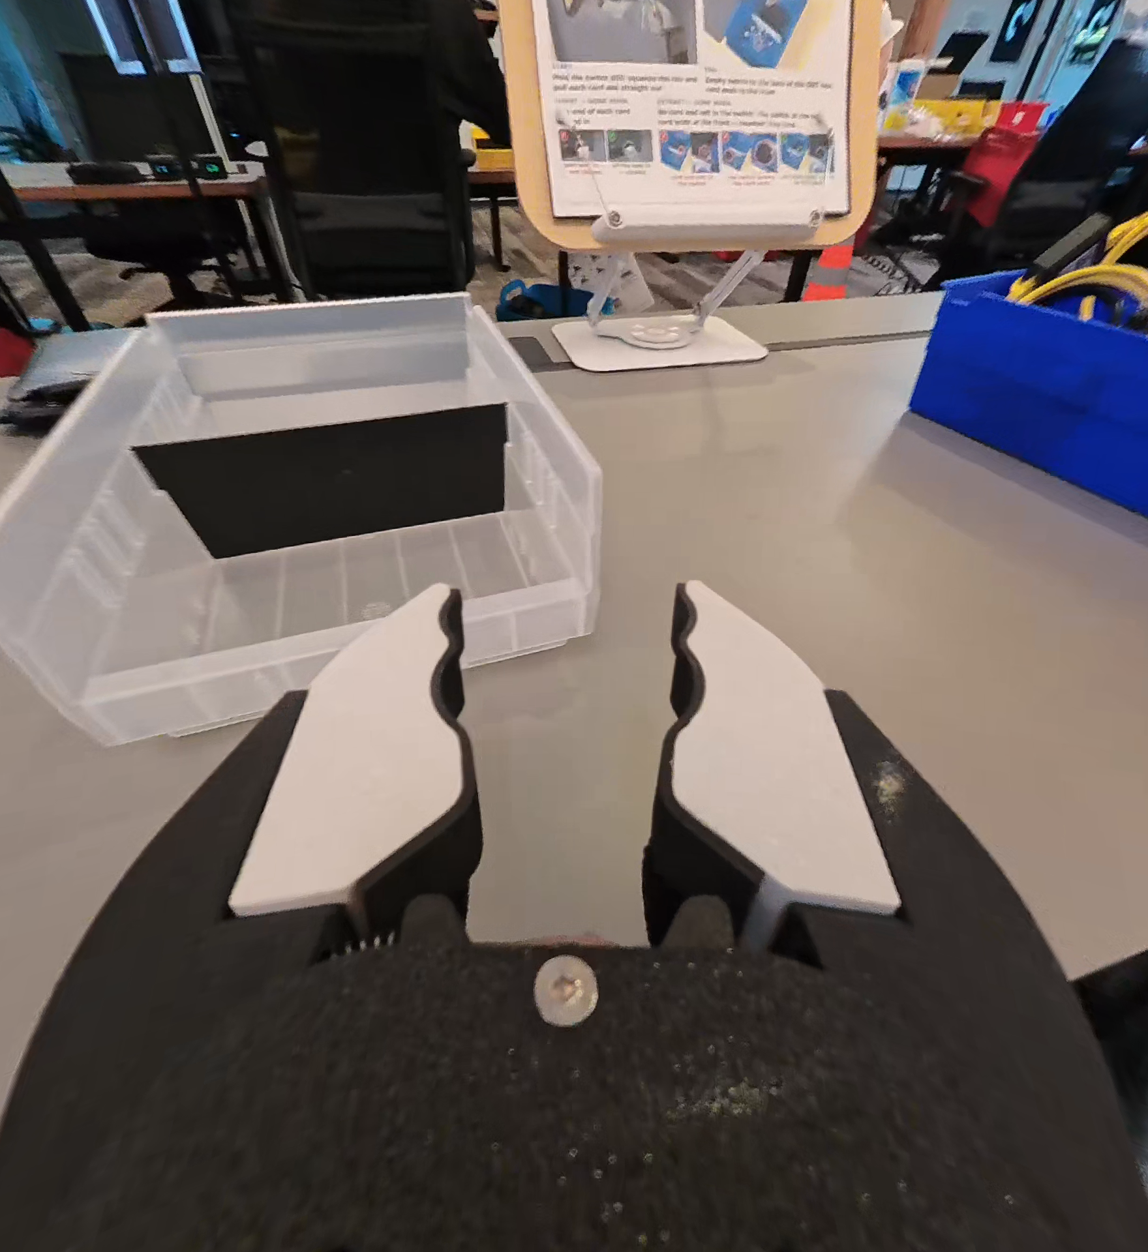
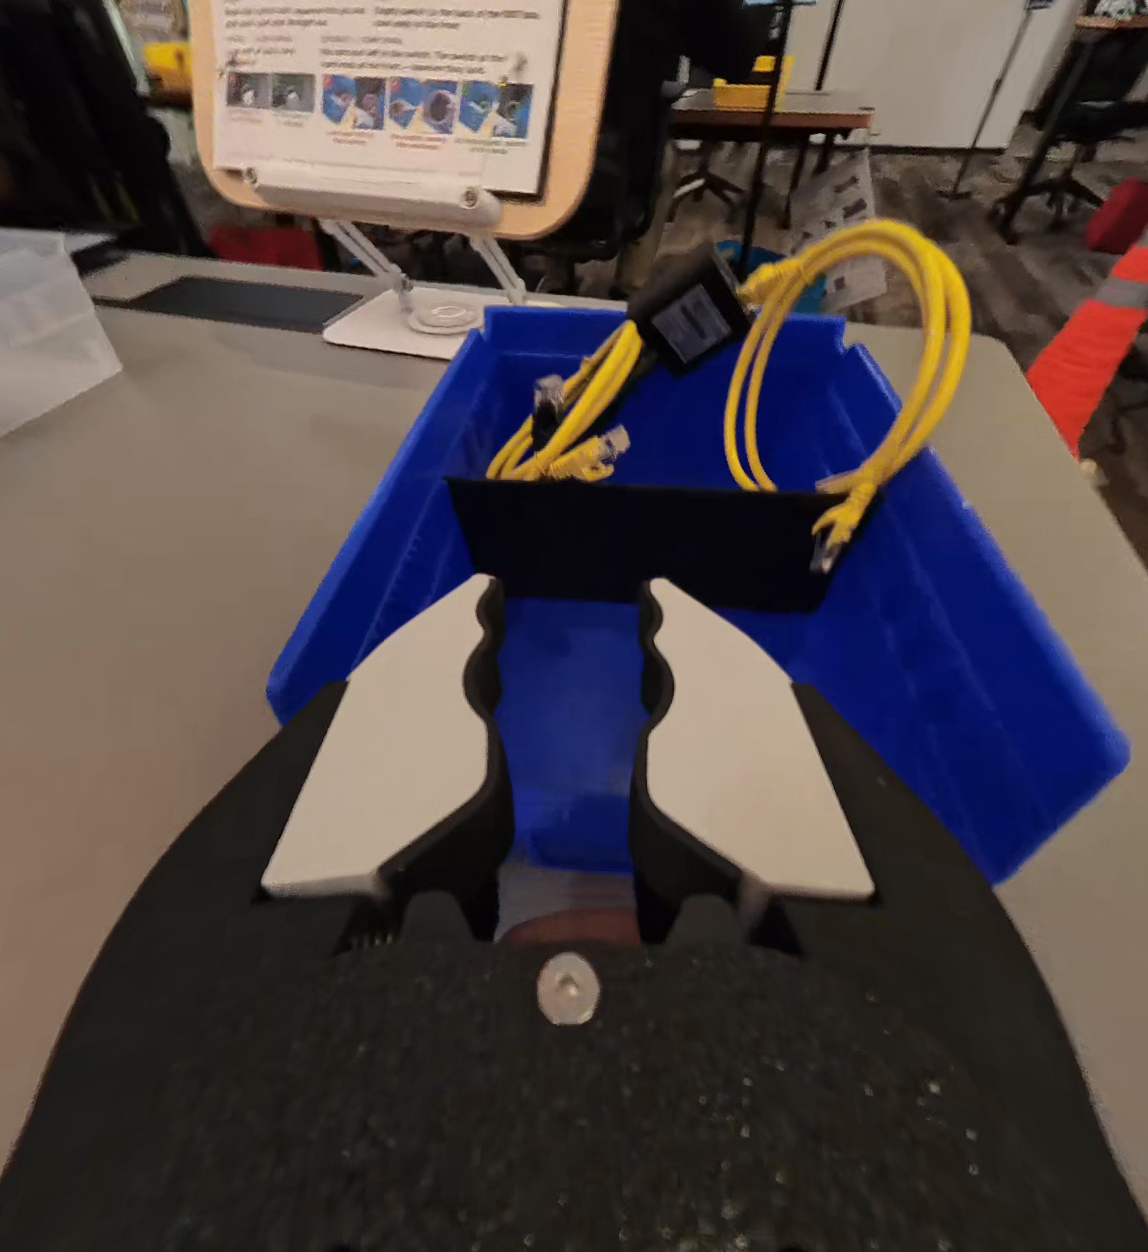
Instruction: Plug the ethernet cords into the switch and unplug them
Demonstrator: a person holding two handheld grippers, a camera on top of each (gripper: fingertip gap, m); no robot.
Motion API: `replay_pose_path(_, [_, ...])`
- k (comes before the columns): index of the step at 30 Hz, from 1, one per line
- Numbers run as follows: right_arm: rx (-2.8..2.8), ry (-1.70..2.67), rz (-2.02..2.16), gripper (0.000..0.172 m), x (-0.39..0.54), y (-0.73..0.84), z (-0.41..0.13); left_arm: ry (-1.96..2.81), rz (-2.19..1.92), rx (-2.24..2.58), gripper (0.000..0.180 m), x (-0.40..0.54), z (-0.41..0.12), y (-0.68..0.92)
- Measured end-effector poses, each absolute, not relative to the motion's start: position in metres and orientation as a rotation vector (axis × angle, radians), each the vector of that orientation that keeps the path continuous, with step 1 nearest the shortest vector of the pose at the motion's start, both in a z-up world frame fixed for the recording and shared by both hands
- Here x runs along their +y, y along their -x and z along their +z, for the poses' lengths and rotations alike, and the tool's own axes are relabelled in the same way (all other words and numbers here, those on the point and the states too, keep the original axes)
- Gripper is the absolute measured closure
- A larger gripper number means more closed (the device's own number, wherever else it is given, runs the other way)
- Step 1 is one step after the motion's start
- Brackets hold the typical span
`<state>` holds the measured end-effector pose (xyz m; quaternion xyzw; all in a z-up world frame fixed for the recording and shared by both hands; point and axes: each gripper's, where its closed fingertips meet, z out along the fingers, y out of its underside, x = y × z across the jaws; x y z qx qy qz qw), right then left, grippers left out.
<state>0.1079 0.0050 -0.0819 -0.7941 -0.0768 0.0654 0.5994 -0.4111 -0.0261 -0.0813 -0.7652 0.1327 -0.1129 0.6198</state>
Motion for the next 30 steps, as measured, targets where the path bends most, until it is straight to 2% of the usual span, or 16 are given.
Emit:
replay_pose_path(10, [-0.154,1.819,0.101,0.134,-0.007,-0.123,-0.116,1.775,-0.356,0.336,0.128,-0.027,-0.086,0.404])
replay_pose_path(30, [-0.247,1.824,0.106,0.135,-0.018,-0.107,-0.117,1.887,-0.535,0.287,0.126,-0.025,-0.107,0.379])
